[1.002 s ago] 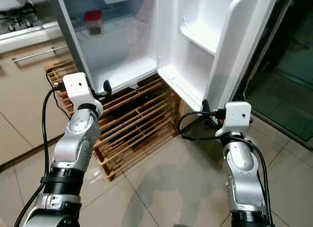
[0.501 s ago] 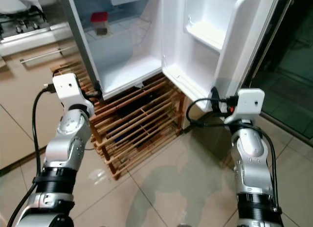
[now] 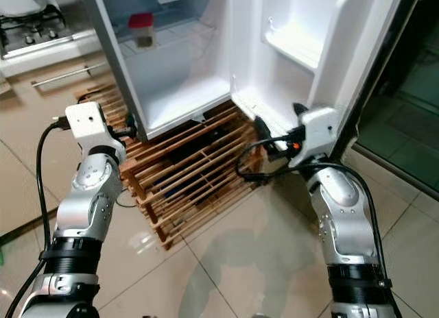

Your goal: Restocking fridge

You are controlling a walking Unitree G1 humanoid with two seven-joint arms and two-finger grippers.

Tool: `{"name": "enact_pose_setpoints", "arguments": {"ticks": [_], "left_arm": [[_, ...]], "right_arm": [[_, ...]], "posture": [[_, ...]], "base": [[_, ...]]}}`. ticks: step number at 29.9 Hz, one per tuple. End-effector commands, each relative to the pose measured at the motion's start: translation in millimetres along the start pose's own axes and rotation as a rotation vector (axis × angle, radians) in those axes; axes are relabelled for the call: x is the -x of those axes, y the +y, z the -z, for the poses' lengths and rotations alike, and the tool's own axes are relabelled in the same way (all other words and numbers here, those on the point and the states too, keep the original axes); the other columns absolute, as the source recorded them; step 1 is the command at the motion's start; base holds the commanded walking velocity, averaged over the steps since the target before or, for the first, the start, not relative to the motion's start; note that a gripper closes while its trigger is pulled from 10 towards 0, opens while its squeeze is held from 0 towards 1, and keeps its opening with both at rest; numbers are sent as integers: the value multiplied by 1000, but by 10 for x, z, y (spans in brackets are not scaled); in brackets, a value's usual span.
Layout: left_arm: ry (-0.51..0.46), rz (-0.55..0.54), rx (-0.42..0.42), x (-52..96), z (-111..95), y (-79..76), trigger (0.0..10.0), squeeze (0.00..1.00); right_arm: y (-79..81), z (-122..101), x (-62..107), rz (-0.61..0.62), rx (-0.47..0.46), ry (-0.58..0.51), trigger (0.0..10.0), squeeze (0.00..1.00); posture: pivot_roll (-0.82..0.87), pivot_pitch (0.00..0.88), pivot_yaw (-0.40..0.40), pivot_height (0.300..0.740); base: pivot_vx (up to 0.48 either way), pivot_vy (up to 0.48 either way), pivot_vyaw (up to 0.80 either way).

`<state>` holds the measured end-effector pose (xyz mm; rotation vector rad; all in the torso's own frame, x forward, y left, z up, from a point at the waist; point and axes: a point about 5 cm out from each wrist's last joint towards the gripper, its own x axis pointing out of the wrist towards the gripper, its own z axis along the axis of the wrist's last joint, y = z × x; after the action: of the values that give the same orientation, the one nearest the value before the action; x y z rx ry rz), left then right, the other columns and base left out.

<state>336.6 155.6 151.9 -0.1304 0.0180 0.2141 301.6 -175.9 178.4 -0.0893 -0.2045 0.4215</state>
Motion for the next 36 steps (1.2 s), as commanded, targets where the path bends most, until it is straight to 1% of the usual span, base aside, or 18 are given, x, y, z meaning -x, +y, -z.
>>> {"name": "enact_pose_setpoints", "arguments": {"ticks": [1, 2, 4, 6, 9, 10, 13, 22, 24, 25, 27, 28, 30, 31, 32, 33, 35, 36], "left_arm": [[2, 6, -11, 26, 0, 21, 10000, 0], [5, 5, -20, 41, 6, 44, 10000, 0], [6, 4, -23, 47, 6, 56, 10000, 0], [6, -3, -35, 60, -3, 107, 10000, 0], [1, -27, -62, 84, -33, 231, 10000, 0], [1, -27, -62, 84, -33, 231, 10000, 0], [-1, -49, -91, 123, -64, 350, 10000, 0], [8, -48, -111, 164, -82, 389, 10000, 0], [12, -47, -118, 179, -93, 404, 10000, 0], [12, -47, -118, 179, -93, 404, 10000, 0], [18, -47, -125, 186, -101, 422, 10000, 0], [18, -47, -125, 186, -101, 422, 10000, 0], [21, -46, -128, 184, -107, 422, 10000, 0], [21, -46, -128, 184, -107, 422, 10000, 0], [23, -45, -129, 185, -105, 417, 10000, 0], [23, -45, -129, 185, -105, 417, 10000, 0], [27, -40, -126, 183, -98, 389, 10000, 0], [27, -40, -126, 183, -98, 389, 10000, 0]], "right_arm": [[-38, 20, -14, 8, 10, 10, 10000, 0], [-96, 49, -19, 30, 18, 19, 10000, 0], [-113, 57, -18, 38, 21, 22, 10000, 0], [-146, 81, -17, 50, 23, 33, 10000, 0], [-191, 109, -24, 62, 27, 43, 10000, 0], [-191, 109, -24, 62, 27, 43, 10000, 0], [-251, 92, -53, 60, 30, 29, 10000, 0], [-324, 96, -83, 61, 48, 29, 10000, 0], [-423, 139, -106, 74, 58, 47, 10000, 0], [-423, 139, -106, 74, 58, 47, 10000, 0], [-558, 173, -105, 106, 78, 71, 10000, 0], [-558, 173, -105, 106, 78, 71, 10000, 0], [-674, 183, -90, 143, 97, 85, 10000, 0], [-674, 183, -90, 143, 97, 85, 10000, 0], [-749, 190, -75, 170, 102, 94, 10000, 0], [-749, 190, -75, 170, 102, 94, 10000, 0], [-895, 210, -38, 215, 124, 127, 10000, 0], [-895, 210, -38, 215, 124, 127, 10000, 0]], "posture": [[-109, 0, 98, 740], [-101, 0, 101, 740], [-98, 0, 101, 740], [-77, 0, 102, 740], [-37, 0, 110, 740], [-37, 0, 110, 740], [-18, 7, 121, 740], [-10, 27, 135, 740], [2, 37, 141, 740], [2, 37, 141, 740], [4, 40, 147, 740], [4, 40, 147, 740], [-1, 42, 150, 740], [-1, 42, 150, 740], [-2, 42, 150, 740], [-2, 42, 150, 740], [-7, 39, 145, 740], [-7, 39, 145, 740]], "base": [[0, 0, 0], [0, 0, 0], [0, 0, 0], [0, 0, 0], [0, 0, 0], [0, 0, 0], [0, 0, 0], [0, 0, 0], [0, 0, 0], [0, 0, 0], [0, 0, 0], [0, 0, 0], [0, 0, 0], [0, 0, 0], [0, 0, 0], [0, 0, 0], [0, 0, 0], [0, 0, 0]]}}
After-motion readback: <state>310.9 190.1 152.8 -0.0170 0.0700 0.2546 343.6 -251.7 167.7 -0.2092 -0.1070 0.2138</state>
